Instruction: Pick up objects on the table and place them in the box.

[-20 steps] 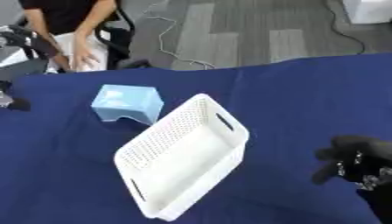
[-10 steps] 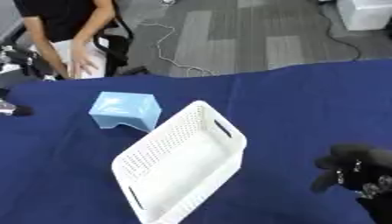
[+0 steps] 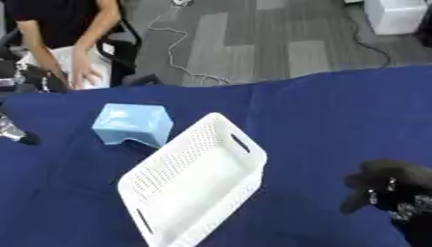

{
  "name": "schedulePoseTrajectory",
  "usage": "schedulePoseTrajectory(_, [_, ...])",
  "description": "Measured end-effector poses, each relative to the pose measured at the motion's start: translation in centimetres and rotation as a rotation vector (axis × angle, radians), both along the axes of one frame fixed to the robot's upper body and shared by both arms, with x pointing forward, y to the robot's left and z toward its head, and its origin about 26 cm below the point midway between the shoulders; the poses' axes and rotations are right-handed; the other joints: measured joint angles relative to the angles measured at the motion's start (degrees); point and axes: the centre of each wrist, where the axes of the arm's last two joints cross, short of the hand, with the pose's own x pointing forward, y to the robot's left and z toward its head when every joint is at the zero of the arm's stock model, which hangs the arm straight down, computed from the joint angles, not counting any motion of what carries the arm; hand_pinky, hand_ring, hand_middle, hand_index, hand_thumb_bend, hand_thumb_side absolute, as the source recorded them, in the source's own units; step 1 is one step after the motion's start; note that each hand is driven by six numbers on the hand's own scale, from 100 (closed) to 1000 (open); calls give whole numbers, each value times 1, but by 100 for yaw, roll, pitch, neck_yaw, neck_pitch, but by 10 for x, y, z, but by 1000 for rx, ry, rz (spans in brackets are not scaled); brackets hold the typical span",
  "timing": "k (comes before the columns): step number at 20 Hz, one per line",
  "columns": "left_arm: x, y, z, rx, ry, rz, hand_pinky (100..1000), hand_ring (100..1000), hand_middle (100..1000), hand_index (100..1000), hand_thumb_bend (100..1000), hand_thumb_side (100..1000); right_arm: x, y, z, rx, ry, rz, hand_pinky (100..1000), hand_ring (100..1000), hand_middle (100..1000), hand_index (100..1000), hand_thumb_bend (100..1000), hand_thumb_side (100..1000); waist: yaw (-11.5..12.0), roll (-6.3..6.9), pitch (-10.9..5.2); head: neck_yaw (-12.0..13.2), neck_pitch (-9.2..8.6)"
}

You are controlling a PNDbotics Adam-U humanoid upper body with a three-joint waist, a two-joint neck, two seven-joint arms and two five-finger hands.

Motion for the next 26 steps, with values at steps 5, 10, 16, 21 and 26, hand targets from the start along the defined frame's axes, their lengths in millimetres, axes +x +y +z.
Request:
schedulePoseTrajectory(5, [20, -2, -6, 54, -7, 8, 747, 782, 789, 858, 972, 646, 0, 2, 1, -4, -3, 4, 743, 892, 918, 959, 100, 789, -32, 23, 13, 24, 75])
schedulePoseTrajectory(10, [36, -2, -15, 76, -2, 20, 753, 786, 793, 861, 969, 646, 1, 2, 2, -8, -9, 4, 744, 894, 920, 962, 100, 789, -65, 54, 40, 51, 147])
schedulePoseTrajectory(16, [47, -3, -21, 108, 8, 20, 749, 782, 788, 859, 970, 647, 1, 4, 5, -15, -18, 12, 744, 893, 920, 961, 100, 788, -177, 110, 92, 60, 171])
schedulePoseTrajectory(21, [57, -7, -24, 118, 7, 20, 745, 777, 782, 855, 970, 652, 2, 6, 6, -19, -23, 18, 744, 893, 920, 961, 100, 789, -244, 129, 122, 99, 214])
schedulePoseTrajectory(26, [66, -14, -28, 129, 13, 14, 746, 777, 779, 853, 972, 661, 2, 8, 8, -20, -30, 25, 744, 893, 919, 960, 100, 789, -317, 157, 141, 119, 245])
